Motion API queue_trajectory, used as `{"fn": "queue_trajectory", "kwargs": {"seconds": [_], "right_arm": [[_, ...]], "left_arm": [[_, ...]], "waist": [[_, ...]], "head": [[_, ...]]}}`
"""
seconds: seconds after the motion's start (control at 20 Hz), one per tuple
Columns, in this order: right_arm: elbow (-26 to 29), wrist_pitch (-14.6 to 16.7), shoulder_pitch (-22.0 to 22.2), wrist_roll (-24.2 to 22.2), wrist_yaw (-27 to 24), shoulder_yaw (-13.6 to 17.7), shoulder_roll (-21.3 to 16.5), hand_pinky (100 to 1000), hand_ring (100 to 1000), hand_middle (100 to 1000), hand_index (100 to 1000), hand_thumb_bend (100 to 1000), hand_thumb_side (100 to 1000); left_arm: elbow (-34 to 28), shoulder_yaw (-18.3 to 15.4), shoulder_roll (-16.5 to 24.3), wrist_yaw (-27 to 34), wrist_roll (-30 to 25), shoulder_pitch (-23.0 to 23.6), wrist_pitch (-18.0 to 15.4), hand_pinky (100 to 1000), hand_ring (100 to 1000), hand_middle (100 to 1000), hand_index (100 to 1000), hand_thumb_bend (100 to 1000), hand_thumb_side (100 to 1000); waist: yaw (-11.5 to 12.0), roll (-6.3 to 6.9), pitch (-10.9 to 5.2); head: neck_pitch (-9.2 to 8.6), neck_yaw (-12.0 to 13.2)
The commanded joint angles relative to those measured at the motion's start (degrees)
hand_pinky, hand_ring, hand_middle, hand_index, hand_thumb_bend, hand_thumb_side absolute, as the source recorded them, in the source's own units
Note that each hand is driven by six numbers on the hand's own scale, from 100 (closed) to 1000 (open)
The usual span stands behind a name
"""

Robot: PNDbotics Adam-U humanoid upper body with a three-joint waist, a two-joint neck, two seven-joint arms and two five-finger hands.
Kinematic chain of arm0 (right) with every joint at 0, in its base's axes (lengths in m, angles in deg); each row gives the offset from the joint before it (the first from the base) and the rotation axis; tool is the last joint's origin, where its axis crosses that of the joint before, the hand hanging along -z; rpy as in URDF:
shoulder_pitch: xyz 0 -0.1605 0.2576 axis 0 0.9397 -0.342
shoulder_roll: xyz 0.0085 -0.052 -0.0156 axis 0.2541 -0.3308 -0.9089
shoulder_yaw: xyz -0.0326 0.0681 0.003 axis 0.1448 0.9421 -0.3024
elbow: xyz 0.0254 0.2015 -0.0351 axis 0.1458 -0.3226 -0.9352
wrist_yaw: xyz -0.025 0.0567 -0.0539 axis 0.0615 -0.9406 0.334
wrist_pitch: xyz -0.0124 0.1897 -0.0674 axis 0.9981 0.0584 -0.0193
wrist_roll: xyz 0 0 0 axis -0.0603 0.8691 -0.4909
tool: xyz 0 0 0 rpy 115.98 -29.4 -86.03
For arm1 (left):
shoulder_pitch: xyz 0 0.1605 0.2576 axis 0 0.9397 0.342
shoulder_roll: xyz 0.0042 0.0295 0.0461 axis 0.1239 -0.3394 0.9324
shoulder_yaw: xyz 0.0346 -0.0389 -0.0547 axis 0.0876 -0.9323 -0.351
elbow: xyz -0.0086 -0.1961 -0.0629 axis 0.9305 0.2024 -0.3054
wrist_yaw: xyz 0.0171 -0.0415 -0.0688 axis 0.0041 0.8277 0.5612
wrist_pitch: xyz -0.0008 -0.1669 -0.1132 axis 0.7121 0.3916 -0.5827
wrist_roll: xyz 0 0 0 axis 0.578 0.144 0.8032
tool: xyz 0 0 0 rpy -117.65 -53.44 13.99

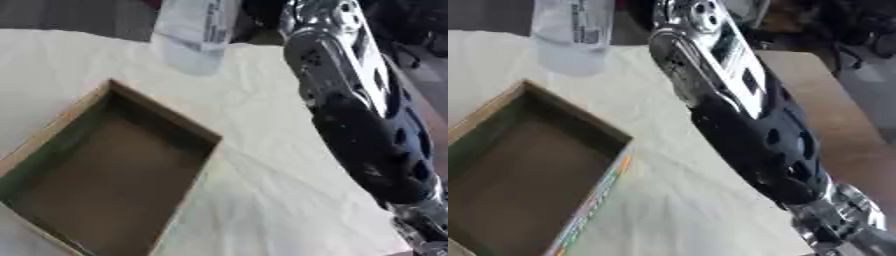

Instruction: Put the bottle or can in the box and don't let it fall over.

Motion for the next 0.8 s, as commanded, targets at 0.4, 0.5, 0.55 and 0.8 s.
{"fn": "queue_trajectory", "kwargs": {"seconds": [0.4, 0.5, 0.55, 0.8], "right_arm": [[1.0, 1.9, 0.0, -0.7, 4.8, -2.6, 1.4, 843, 426, 415, 157, 100, 470], [1.0, 1.8, 0.3, -0.2, 5.6, -3.6, 1.5, 841, 440, 430, 165, 100, 470], [1.0, 1.7, 0.4, 0.2, 5.8, -4.0, 1.6, 843, 468, 457, 180, 100, 470], [1.0, 2.2, 0.8, 1.4, 7.1, -5.8, 2.1, 838, 478, 465, 189, 100, 470]], "left_arm": [[0.0, -0.4, 0.5, 0.6, -0.3, -1.8, 0.5, 1000, 1000, 1000, 725, 442, 562], [0.4, -0.5, 0.5, 0.6, -0.2, -2.0, 0.6, 1000, 1000, 1000, 725, 442, 562], [0.5, -0.6, 0.5, 0.6, -0.2, -2.1, 0.6, 1000, 1000, 1000, 725, 443, 562], [2.0, -1.3, 0.4, 0.9, -0.4, -2.4, 0.8, 1000, 1000, 1000, 725, 443, 569]], "waist": [[0.9, -0.3, -2.21], [1.1, -0.44, -2.29], [1.1, -0.52, -2.32], [1.5, -0.81, -2.43]], "head": [[0.89, -1.6], [1.03, -1.8], [1.12, -2.0], [1.5, -2.5]]}}
